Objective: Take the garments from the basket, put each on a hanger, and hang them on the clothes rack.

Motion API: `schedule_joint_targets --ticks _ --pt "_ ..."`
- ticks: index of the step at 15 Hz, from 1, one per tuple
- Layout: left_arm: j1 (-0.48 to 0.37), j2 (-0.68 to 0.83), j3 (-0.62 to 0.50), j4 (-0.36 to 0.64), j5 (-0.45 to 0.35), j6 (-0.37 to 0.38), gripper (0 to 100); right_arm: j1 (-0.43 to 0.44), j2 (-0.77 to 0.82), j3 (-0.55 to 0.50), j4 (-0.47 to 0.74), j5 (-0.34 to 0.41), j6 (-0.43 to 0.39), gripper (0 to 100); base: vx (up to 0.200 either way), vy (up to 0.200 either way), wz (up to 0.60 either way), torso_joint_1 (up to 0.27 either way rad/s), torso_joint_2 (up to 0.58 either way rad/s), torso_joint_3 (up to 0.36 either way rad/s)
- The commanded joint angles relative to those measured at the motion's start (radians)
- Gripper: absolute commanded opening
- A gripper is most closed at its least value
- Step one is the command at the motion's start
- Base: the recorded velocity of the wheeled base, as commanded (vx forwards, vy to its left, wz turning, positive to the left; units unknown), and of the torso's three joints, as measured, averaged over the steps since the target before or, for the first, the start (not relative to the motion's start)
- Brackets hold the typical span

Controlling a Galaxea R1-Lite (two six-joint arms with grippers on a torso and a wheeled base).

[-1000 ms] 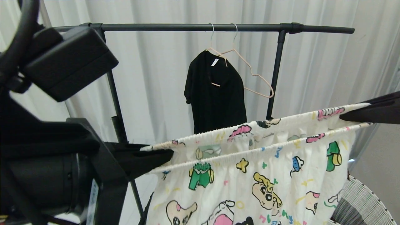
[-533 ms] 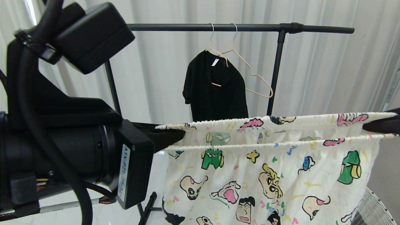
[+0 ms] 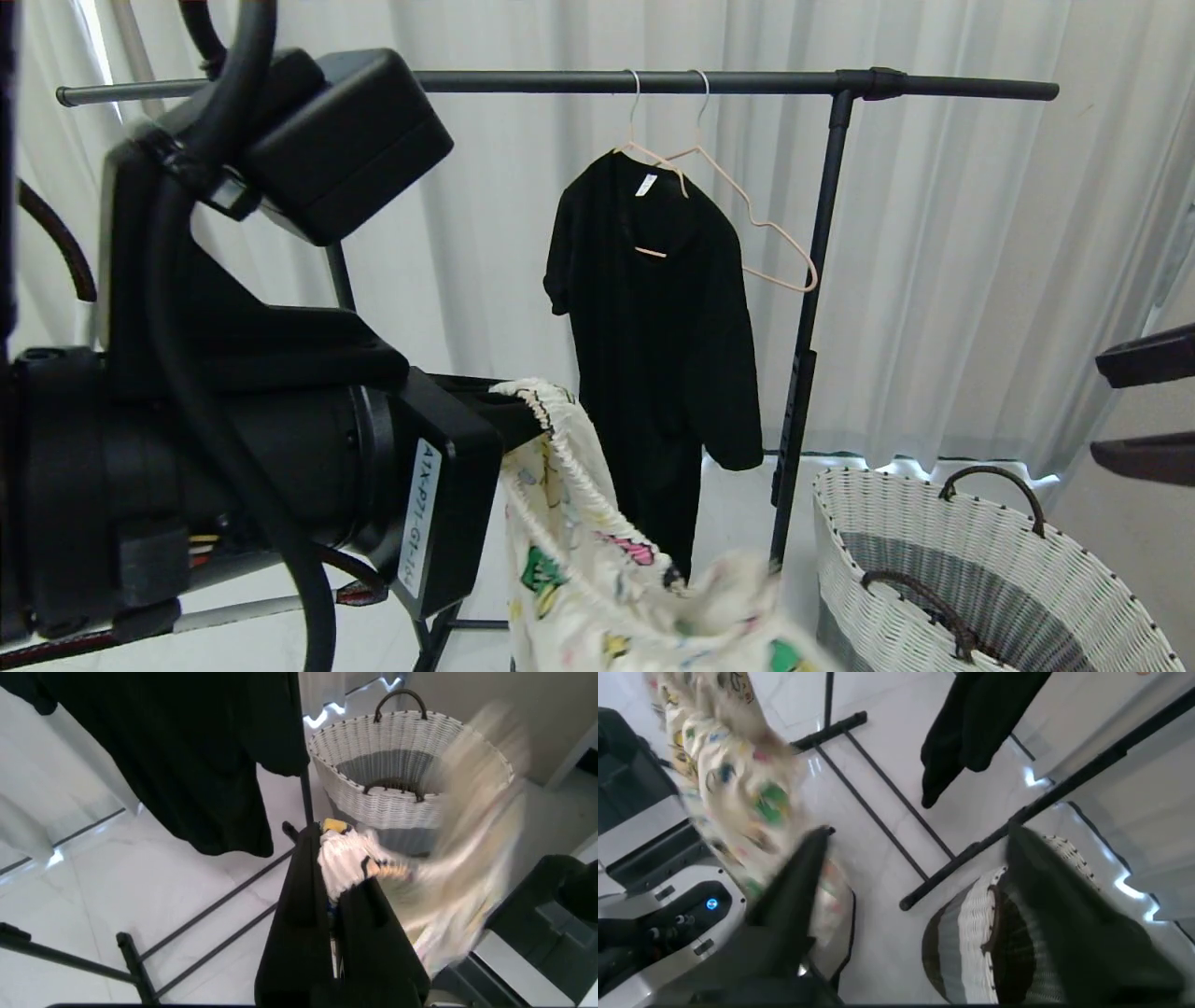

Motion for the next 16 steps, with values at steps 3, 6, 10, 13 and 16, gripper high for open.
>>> schedule_joint_targets --ticks 3,6,10,13,16 --pt "0.005 -0.002 0.051 -0.006 0.0 -0.001 0 -0.038 -0.018 0.01 0.0 0.0 0.003 100 0.0 0.0 0.0 0.0 0.0 0.0" --pt "0.011 -0.01 0.09 -0.006 0.003 0.0 0 -0.073 -0.035 0.019 0.0 -0.002 0.003 100 0.0 0.0 0.0 0.0 0.0 0.0" --pt "0.053 -0.062 0.235 -0.006 0.069 0.0 0 -0.135 -0.061 0.05 0.0 -0.036 0.001 100 0.0 0.0 0.0 0.0 0.0 0.0" --pt "0.097 -0.154 0.412 -0.006 0.126 0.002 0 -0.201 -0.105 0.183 -0.009 -0.212 -0.002 100 0.0 0.0 0.0 0.0 0.0 0.0" --pt "0.111 -0.26 0.522 -0.001 0.17 0.026 0 -0.257 -0.153 0.356 -0.14 -0.355 -0.026 100 0.0 0.0 0.0 0.0 0.0 0.0"
